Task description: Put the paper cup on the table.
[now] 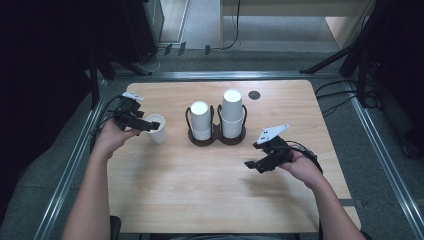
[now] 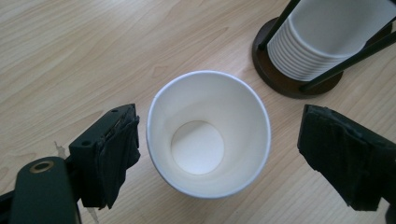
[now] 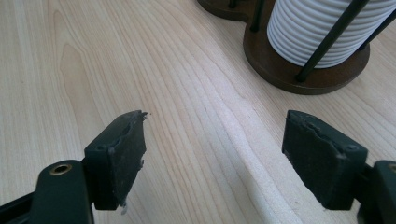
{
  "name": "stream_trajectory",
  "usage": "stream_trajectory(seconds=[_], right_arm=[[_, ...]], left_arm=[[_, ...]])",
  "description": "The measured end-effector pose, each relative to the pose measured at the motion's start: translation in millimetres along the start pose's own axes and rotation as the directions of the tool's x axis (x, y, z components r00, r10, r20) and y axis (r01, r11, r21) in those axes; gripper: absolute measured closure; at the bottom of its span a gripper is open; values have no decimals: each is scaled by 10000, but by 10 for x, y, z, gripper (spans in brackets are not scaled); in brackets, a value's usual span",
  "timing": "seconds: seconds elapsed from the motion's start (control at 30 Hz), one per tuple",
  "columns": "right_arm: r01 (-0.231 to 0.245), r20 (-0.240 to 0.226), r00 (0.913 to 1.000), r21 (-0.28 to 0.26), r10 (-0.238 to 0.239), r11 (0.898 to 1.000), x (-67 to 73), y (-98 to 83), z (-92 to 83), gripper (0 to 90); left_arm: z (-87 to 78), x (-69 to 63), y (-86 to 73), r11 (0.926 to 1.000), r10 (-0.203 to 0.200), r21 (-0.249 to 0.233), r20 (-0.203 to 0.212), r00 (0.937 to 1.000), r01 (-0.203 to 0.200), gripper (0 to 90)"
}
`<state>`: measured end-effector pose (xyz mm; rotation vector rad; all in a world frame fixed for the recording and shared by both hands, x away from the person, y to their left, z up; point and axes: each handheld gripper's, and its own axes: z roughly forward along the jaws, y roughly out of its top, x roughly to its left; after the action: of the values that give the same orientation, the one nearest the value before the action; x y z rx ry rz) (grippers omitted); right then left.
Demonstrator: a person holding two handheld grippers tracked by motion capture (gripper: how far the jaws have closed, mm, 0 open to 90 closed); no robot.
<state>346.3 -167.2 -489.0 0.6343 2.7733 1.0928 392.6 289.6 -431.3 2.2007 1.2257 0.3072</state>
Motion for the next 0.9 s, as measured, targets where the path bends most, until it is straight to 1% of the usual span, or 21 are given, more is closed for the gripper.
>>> stream_trajectory(seconds=[0.07, 0.17, 0.2, 0.23, 0.27, 0.33, 0.4, 0.5, 0.6, 0.7, 0.73, 0.83, 0.9], right_arm=[[37, 2, 10000, 8, -37, 10000, -2, 0, -2, 219], [74, 52, 10000, -20, -74, 10000, -8, 7, -9, 219], [87, 69, 9999, -43, -87, 10000, -11, 9, -9, 219], [77, 58, 10000, -61, -77, 10000, -16, 10, -8, 219], [86, 55, 9999, -49, -86, 10000, -18, 12, -7, 219], [117, 70, 9999, 22, -117, 9999, -13, 18, 0, 219], [129, 39, 9999, 47, -129, 9999, -10, 27, 9, 219], [191, 17, 9998, 77, -191, 9998, -12, 39, 19, 218], [216, 13, 9998, 9, -216, 9998, -15, 56, 24, 219], [229, -37, 9997, 24, -229, 9997, -19, 71, 29, 219], [261, -11, 9997, 0, -261, 9997, -21, 76, 33, 219], [271, -46, 9996, 19, -271, 9996, -24, 92, 46, 219], [312, -67, 9995, 42, -312, 9995, -29, 103, 53, 219]], left_arm=[[-13, -28, 9, 10000, -10, -33, 108, 9999, 11, 129], [-17, -83, 19, 9999, 124, 17, 248, 9996, -125, 129], [-17, -100, 28, 10000, 52, 75, 415, 9991, -55, 129], [-21, -118, 36, 10000, -71, 61, 719, 9974, 67, 129], [-31, -138, 45, 10000, -61, -4, 959, 9954, 62, 129], [-45, -191, 59, 9998, 76, -184, 1127, 9936, -55, 129], [-45, -239, 68, 9997, 186, -180, 1146, 9932, -167, 129], [-31, -300, 62, 9993, 358, -99, 1070, 9936, -349, 129], [-14, -348, 41, 9991, 417, -168, 1053, 9936, -401, 129], [7, -406, 23, 9985, 540, -122, 968, 9938, -531, 128], [16, -429, 17, 9983, 563, -183, 981, 9936, -548, 128], [38, -494, 2, 9970, 744, -294, 1248, 9894, -713, 125], [58, -531, -5, 9965, 821, -250, 1143, 9901, -798, 126]])
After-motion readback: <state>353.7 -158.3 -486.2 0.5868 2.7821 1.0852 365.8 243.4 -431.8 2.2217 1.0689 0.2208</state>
